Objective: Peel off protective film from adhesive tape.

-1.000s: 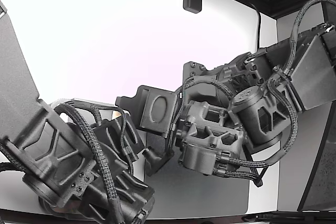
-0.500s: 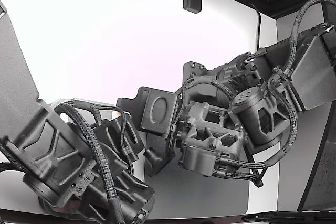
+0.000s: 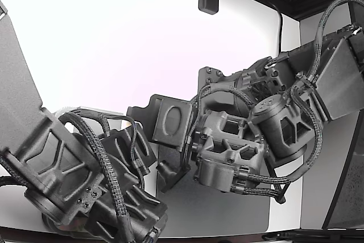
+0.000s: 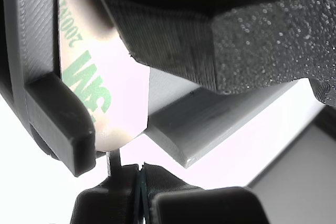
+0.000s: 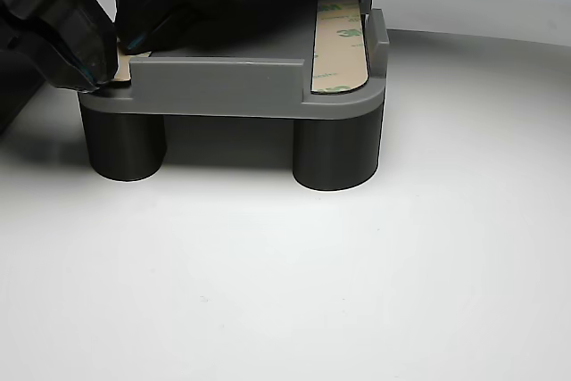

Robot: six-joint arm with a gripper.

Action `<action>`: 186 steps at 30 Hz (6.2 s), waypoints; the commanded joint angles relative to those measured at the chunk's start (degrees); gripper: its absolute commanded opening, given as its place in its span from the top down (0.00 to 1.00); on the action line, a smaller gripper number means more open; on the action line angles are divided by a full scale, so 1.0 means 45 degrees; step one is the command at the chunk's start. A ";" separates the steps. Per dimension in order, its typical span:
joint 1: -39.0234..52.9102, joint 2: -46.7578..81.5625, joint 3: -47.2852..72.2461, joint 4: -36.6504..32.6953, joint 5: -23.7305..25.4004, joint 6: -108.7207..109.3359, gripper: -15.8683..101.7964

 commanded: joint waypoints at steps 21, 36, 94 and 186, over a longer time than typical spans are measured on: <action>-0.0352 0.0469 0.0195 -0.1094 0.0215 -0.0625 0.95; -0.0391 0.0645 0.0566 -0.1621 0.0215 -0.0781 0.95; -0.0156 0.0391 -0.0117 -0.0547 0.0078 -0.0273 0.95; 0.0215 -0.0098 -0.1035 0.0703 0.0254 0.0254 0.95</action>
